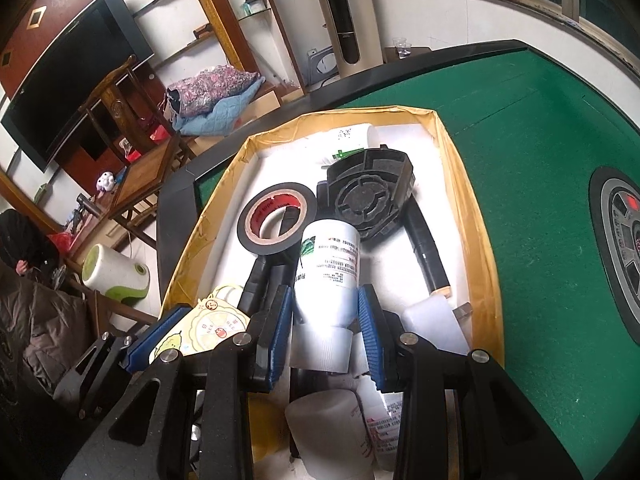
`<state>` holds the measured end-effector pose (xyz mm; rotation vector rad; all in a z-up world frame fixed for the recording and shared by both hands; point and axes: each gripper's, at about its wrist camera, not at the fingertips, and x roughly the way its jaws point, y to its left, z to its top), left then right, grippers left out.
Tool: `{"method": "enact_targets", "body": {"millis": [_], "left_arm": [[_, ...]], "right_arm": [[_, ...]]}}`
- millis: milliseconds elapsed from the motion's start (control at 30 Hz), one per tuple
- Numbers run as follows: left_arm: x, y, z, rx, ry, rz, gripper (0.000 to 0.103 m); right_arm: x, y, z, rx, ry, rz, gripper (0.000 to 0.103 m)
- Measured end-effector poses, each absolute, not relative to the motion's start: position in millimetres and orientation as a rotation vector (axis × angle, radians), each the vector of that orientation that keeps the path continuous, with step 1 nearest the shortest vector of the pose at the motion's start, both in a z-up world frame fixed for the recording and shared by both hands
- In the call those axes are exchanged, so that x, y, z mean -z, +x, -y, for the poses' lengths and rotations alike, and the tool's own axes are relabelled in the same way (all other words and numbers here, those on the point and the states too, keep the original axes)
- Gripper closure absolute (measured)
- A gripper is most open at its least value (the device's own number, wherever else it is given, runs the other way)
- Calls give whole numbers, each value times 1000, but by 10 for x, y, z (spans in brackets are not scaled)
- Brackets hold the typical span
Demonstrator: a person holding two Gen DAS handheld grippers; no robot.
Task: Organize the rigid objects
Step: 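Lower the card and white bottle into the tray and open both tools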
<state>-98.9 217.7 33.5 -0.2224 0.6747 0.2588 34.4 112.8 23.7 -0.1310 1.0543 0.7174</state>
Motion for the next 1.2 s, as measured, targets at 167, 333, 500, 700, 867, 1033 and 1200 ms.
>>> {"method": "enact_targets", "body": {"millis": [167, 333, 500, 700, 867, 1033, 1200], "left_arm": [[-341, -1004, -2182, -256, -233, -668, 53], [-341, -1009, -2168, -255, -227, -673, 53], [-345, -1006, -2149, -255, -223, -677, 53], [-350, -1007, -2122, -251, -220, -682, 49], [-348, -1005, -2102, -250, -208, -687, 48], [-355, -1001, -2068, -244, -199, -693, 41], [-408, -1028, -2057, -266, -197, -680, 26]], "right_arm": [[-249, 367, -1148, -716, -137, -1052, 73], [-254, 366, -1171, -715, -143, -1047, 73], [-251, 353, -1179, -712, -147, -1037, 73], [-263, 312, -1197, -702, -166, -1020, 73], [-269, 297, -1198, -697, -165, -1013, 72], [-296, 288, -1167, -696, -167, -1006, 62], [-377, 249, -1122, -706, -161, -984, 45]]}}
